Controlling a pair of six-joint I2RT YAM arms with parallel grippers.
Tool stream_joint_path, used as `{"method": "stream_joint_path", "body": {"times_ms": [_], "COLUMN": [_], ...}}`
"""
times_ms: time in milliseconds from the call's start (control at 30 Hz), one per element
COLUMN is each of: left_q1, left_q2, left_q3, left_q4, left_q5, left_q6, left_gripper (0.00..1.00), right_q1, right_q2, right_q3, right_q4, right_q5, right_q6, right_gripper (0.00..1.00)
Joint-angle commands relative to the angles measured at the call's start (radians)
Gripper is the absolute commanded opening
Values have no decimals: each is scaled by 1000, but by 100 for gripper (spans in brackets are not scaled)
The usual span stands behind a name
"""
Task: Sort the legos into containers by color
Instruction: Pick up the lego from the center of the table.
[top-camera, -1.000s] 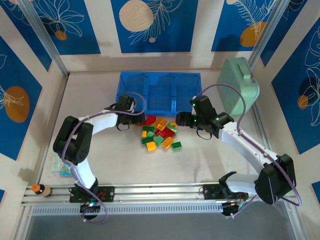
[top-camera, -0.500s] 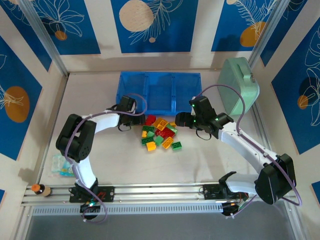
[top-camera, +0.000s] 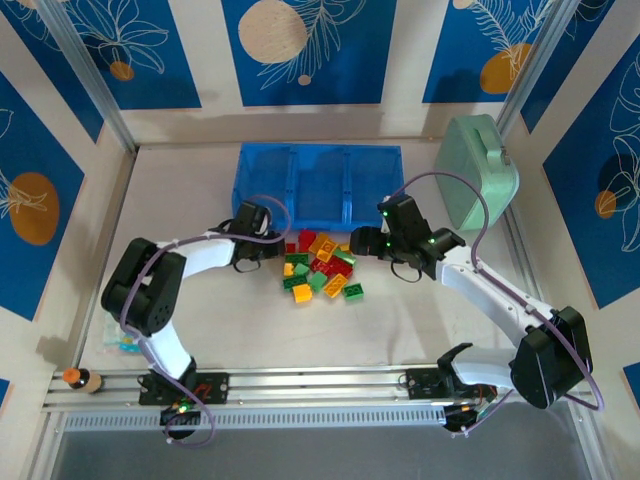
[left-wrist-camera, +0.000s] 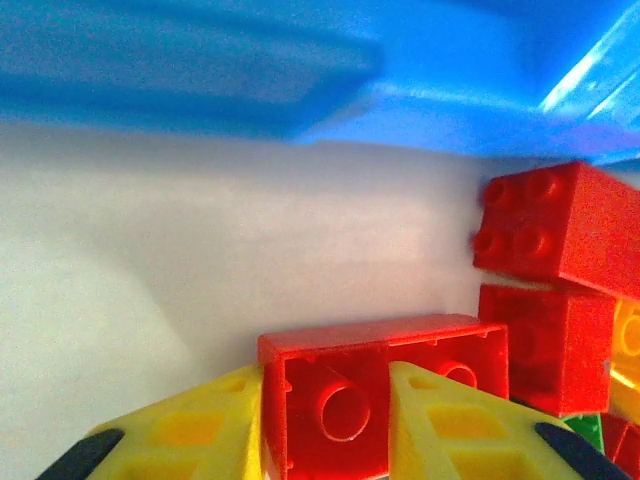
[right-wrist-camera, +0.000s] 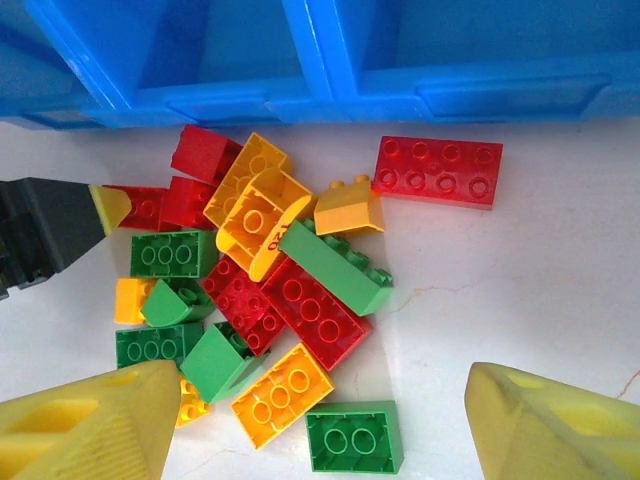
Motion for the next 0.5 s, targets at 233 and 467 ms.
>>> {"method": "stream_joint_path", "body": {"times_ms": [233, 467], "left_q1": [-7, -7], "left_q2": [-151, -227], "left_q3": [-32, -28], "left_q4": [-143, -182], "left_q5": [-90, -114], "left_q6": [33, 47], "left_gripper": [29, 28], "right_q1": [37, 50], "right_q2": [-12, -12], "right_q3": [8, 12], "right_q4": [-3, -4], "right_q5": [19, 27], "right_q6": [20, 23], "right_gripper": [75, 75]}}
